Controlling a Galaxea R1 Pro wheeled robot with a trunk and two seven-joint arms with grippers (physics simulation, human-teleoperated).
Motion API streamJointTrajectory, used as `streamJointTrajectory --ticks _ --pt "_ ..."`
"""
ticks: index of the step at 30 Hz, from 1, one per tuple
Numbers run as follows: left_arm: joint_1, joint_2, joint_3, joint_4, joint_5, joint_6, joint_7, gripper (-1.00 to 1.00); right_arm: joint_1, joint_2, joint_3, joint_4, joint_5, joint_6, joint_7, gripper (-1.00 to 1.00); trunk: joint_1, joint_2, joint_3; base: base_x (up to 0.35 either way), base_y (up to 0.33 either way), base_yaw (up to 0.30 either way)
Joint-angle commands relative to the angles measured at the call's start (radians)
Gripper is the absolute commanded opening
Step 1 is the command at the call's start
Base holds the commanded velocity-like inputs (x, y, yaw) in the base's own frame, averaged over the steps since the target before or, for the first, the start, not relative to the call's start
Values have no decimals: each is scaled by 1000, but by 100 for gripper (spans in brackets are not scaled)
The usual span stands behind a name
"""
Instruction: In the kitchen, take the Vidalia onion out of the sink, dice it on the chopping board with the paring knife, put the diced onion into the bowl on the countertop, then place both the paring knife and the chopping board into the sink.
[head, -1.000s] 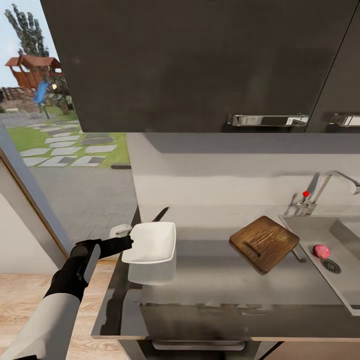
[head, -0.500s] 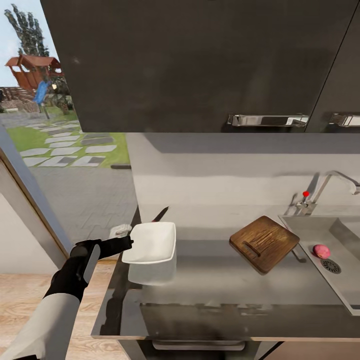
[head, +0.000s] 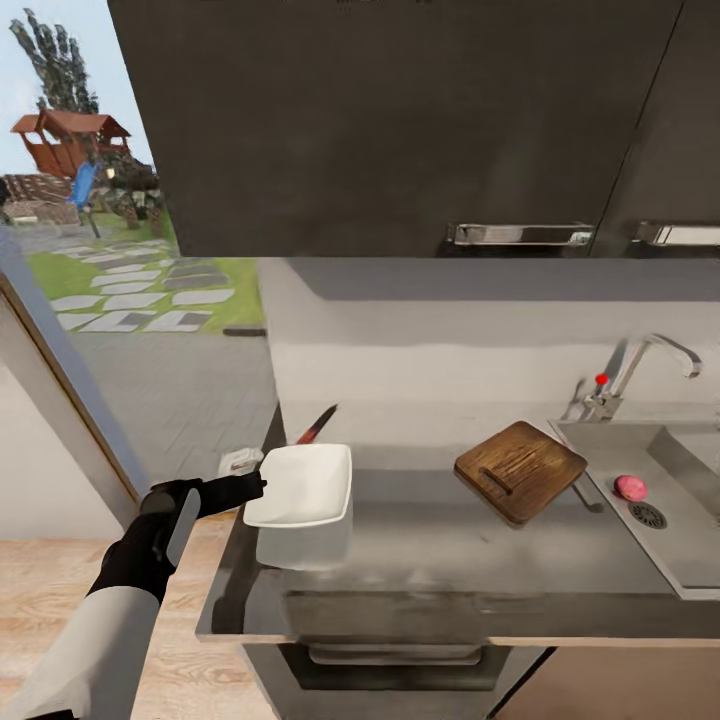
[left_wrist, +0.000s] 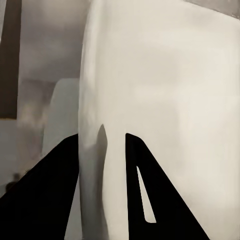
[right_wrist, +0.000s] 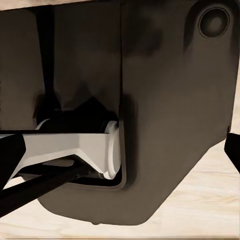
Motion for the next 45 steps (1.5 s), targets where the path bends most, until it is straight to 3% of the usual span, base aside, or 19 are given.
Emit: streamJointTrajectory --ticks 1,41,42,45 --pt "0 0 1 13 -21 3 2 -100 0 -1 7 -1 -10 -2 1 100 0 -2 -2 -167 0 0" --pt "0 0 0 59 -26 -4 4 -100 0 1 9 -1 -10 -4 1 100 0 -2 -2 -7 0 0" --pt "0 0 0 58 -26 -4 3 100 0 1 9 -1 -10 -4 1 100 0 -2 -2 0 0 0" --pt "0 0 0 57 -26 -4 3 100 0 1 9 -1 -10 -4 1 100 0 -2 -2 0 0 0"
